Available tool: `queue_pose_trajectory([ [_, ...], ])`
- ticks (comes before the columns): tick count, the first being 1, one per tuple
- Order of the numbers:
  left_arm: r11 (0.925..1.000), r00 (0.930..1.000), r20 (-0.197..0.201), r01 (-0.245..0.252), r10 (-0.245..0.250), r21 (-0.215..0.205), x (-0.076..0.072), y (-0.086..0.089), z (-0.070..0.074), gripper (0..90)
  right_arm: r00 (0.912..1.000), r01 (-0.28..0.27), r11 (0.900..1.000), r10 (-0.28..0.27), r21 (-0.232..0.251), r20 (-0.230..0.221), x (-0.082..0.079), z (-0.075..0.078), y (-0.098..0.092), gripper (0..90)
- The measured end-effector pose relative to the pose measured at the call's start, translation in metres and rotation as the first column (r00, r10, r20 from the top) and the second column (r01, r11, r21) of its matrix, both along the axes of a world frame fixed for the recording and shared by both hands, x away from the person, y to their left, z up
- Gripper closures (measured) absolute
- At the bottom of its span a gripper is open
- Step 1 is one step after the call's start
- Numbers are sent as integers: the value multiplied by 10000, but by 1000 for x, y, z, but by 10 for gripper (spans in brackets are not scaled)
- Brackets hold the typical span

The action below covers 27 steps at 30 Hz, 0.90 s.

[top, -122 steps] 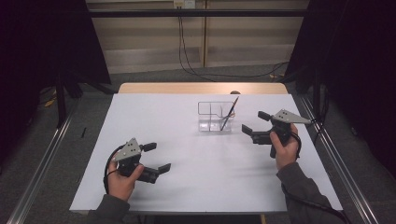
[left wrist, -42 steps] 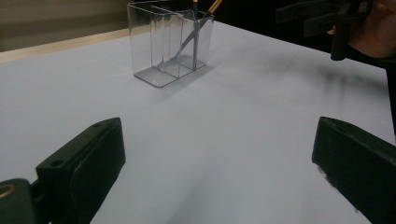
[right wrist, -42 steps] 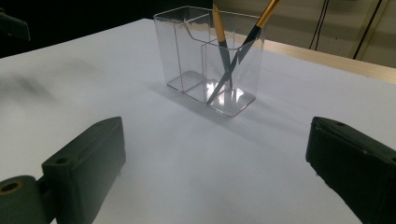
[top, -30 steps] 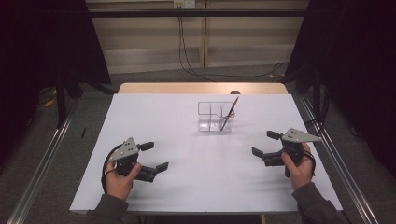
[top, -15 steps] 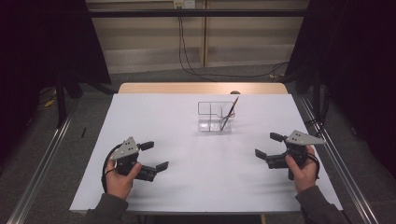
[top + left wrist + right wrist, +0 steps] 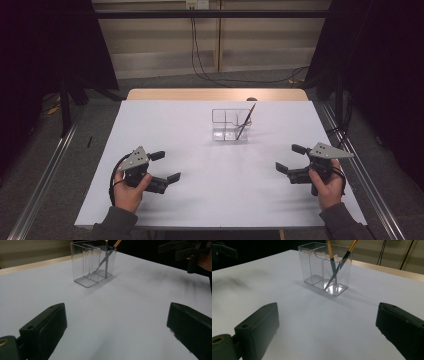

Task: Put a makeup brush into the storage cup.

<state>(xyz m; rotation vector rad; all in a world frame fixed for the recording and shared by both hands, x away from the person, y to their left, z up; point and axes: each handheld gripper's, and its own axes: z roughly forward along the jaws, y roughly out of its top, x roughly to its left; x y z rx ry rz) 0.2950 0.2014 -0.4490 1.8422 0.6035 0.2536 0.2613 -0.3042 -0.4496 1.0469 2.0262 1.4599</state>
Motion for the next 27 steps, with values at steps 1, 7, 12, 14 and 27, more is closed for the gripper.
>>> queue_pose_trajectory([
  [1,10000,10000,4,3,-3,3,0,0,0,26,10000,-16,10000,16,-10,18,0,0,0,45],
  [7,9999,9999,5,117,-117,-80,1,0,0,26,10000,-41,10000,41,-13,-10,-3,0,-1,45],
  [12,10000,10000,3,59,-59,-11,2,0,0,26,10000,-71,9999,71,-74,60,-6,0,-2,45],
  [14,10000,10000,25,6,-6,11,2,0,0,26,9999,-108,9999,109,-72,31,-7,0,-2,45],
  [27,10000,10000,-5,89,-89,-1,4,-1,0,26,9998,-106,9999,108,-103,145,-18,3,-6,45],
])
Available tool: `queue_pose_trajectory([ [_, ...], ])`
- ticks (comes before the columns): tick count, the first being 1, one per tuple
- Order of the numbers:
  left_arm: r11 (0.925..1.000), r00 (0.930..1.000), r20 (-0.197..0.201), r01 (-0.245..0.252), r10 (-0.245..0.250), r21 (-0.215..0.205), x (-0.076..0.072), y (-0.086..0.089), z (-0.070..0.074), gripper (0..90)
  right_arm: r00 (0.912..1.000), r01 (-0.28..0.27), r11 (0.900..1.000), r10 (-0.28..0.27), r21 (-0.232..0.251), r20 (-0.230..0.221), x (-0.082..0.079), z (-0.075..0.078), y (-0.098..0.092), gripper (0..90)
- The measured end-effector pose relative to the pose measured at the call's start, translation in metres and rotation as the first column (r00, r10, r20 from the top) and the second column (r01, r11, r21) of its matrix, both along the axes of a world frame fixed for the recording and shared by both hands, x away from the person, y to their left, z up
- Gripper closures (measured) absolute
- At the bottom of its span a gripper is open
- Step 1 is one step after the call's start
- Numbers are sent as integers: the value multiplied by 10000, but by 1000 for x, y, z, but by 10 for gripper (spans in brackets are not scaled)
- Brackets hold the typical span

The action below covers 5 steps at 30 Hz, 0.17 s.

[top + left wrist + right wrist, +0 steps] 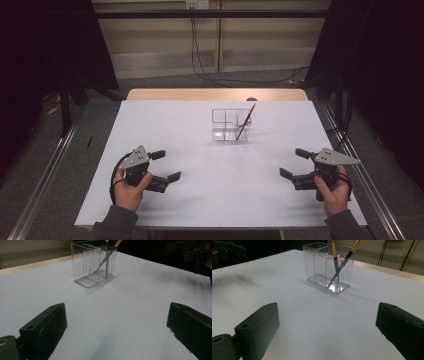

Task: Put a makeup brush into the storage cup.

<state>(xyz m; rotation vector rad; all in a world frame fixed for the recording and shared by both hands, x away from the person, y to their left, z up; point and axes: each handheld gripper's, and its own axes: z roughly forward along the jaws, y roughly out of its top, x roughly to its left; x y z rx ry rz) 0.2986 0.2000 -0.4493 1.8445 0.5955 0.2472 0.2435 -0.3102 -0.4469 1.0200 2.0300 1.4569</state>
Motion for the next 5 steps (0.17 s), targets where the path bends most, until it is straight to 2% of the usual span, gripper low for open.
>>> queue_pose_trajectory([
  [4,9998,9999,-35,160,-161,-114,2,-2,-1,26,10000,1,10000,-1,21,12,-2,0,-2,45],
  [5,10000,10000,-27,46,-46,26,1,-2,-1,26,10000,-7,10000,7,16,-35,-2,0,-3,45],
])
